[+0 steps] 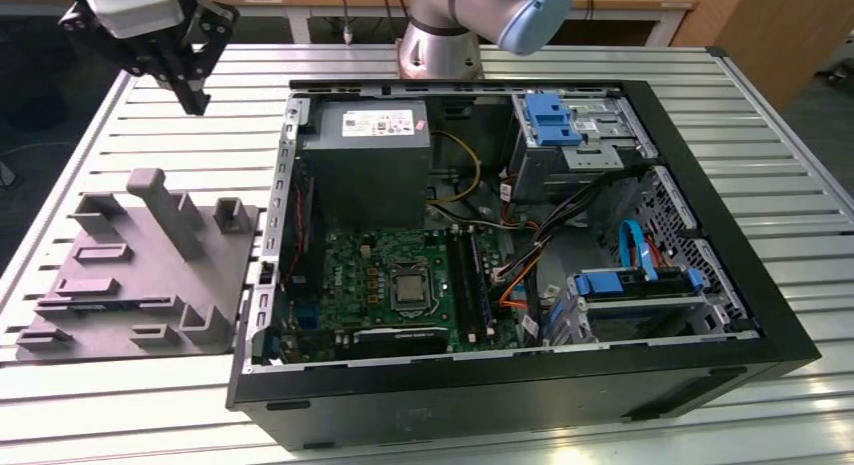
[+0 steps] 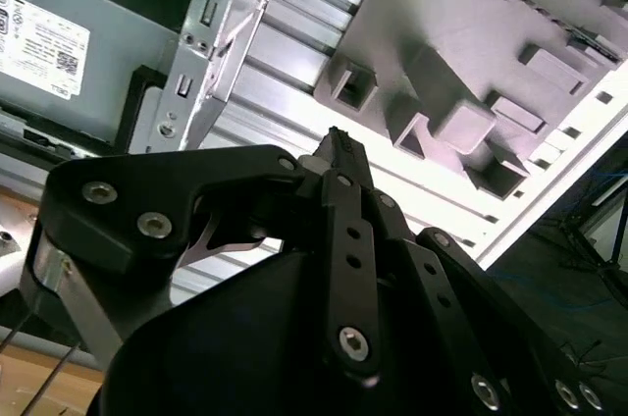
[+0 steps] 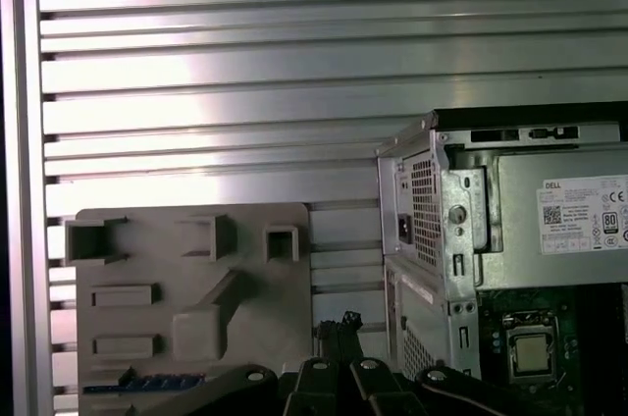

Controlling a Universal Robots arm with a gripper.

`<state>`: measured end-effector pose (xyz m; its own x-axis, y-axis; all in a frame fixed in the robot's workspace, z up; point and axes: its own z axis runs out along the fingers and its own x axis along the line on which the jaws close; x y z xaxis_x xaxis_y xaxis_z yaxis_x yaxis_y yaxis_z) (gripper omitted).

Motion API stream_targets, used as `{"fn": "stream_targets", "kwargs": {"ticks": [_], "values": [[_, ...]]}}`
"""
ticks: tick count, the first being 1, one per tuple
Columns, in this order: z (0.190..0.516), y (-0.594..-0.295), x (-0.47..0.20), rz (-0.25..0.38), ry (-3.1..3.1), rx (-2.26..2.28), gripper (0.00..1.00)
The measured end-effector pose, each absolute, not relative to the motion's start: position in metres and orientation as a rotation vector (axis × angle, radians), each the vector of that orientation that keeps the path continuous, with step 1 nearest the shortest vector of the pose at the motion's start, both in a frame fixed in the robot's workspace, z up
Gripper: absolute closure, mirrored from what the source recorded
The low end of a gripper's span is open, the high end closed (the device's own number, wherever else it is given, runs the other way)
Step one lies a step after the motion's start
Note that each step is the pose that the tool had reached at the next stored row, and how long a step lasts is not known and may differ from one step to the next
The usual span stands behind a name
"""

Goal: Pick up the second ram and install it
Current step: 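Reach for the second ram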

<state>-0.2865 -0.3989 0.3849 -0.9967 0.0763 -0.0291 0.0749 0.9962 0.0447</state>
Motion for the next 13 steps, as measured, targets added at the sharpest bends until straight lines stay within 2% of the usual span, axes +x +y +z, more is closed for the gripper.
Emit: {"fn": "stream_targets", "kwargs": {"ticks": [13], "values": [[0.382, -0.399, -0.323, 0.068, 3.108, 0.118, 0.90]]}}
